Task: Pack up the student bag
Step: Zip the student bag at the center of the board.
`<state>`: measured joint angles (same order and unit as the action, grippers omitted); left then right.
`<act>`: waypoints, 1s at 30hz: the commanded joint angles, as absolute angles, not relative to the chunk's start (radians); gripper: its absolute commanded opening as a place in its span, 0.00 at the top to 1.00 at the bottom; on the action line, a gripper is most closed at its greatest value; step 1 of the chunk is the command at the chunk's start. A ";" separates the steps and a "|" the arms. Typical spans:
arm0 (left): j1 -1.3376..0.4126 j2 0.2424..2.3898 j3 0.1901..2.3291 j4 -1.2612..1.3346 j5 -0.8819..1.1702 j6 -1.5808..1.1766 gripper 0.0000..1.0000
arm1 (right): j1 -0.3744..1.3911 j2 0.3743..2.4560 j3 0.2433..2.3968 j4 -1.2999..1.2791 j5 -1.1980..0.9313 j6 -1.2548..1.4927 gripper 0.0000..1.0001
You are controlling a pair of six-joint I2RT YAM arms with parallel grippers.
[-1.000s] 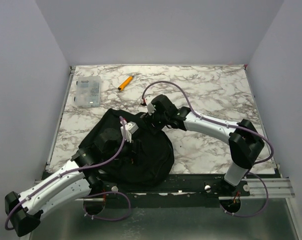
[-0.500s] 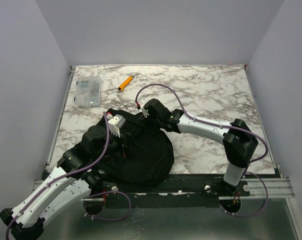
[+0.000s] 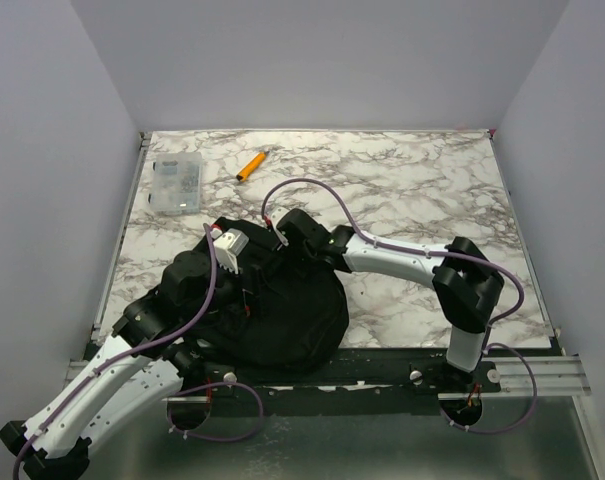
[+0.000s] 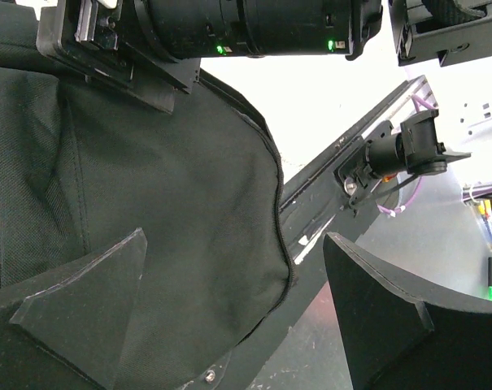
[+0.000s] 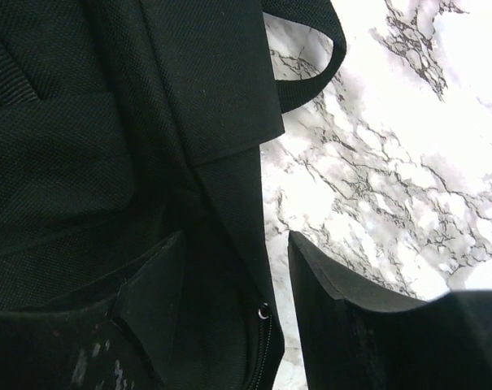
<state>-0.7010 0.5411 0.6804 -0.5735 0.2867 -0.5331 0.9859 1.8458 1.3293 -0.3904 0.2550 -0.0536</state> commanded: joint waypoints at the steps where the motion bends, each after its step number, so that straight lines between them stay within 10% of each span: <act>1: -0.691 0.531 0.706 -0.588 0.275 -0.527 0.08 | 0.996 1.820 1.320 -0.397 0.286 -0.055 0.41; 7: -0.687 0.545 0.713 -0.586 0.273 -0.523 0.08 | 0.997 1.814 1.284 -0.358 0.401 -0.034 0.42; 30: -0.644 0.601 0.723 -0.572 0.260 -0.538 0.08 | 0.997 1.754 1.232 -0.259 0.434 0.221 0.99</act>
<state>-0.6563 0.5766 0.6930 -0.5751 0.2535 -0.5396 0.9936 1.7454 1.2404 -0.2779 0.4294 0.1921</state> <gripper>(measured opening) 0.921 0.013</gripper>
